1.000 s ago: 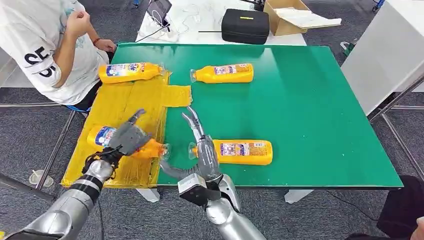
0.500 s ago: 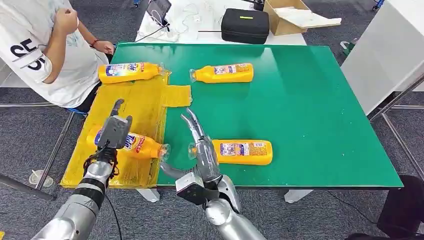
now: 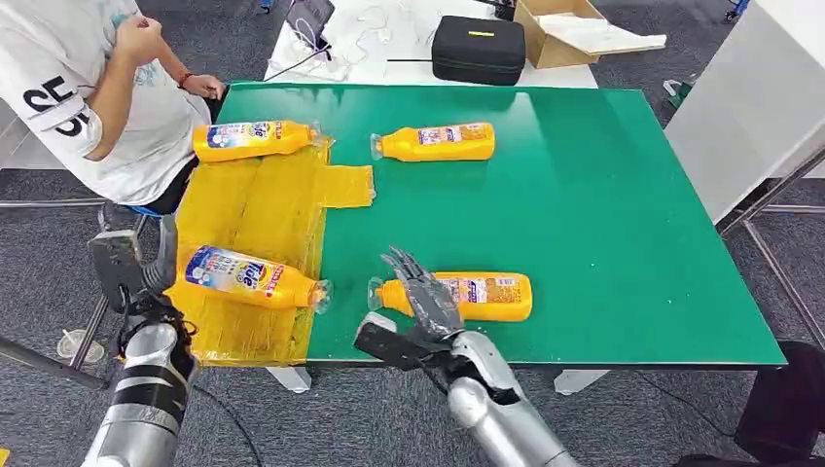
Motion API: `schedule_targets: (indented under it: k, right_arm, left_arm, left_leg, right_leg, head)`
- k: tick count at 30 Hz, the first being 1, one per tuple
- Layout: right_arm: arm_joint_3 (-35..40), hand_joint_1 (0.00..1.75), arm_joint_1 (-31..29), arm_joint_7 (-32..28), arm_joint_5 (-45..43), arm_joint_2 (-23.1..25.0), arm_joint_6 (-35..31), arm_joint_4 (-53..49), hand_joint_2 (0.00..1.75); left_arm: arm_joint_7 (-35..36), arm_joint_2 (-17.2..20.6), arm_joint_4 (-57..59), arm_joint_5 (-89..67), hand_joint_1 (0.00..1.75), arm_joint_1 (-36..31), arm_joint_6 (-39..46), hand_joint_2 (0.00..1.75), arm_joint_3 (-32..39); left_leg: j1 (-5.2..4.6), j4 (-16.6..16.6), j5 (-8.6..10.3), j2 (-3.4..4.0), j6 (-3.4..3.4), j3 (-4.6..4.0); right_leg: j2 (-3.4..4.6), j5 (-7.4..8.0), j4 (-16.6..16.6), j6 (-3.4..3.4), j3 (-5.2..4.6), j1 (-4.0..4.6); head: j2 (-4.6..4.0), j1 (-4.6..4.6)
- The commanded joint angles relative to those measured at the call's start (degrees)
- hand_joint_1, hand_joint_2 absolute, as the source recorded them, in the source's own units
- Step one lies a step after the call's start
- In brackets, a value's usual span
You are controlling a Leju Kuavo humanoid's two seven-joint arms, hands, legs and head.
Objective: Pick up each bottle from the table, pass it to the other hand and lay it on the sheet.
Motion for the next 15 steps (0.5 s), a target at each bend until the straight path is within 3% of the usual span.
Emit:
schedule_targets:
  k: [1, 15]
  right_arm:
    - [-2.7, 0.00, 0.0, 3.2, 0.6, -10.4, 4.7, -3.2, 1.75]
    - [-3.0, 0.00, 0.4, 4.0, 0.6, -11.3, 5.7, -4.1, 1.75]
  left_arm:
    - [0.2, -0.1, -4.4, -2.8, 0.00, 4.0, 0.9, 1.75, 0.4]
    - [0.2, 0.1, -1.3, -3.7, 0.00, 3.4, -0.4, 1.75, -0.8]
  left_leg:
    - [-0.04, -0.1, -0.09, -0.07, 0.10, 0.31]
    - [0.02, 0.0, -0.05, 0.03, 0.07, 0.10]
  right_leg:
    - [-0.16, -0.13, -0.1, -0.06, 0.34, 0.00]
    - [-0.04, -0.05, 0.0, -0.03, 0.07, 0.06]
  head:
    - [0.00, 0.02]
    - [0.02, 0.00]
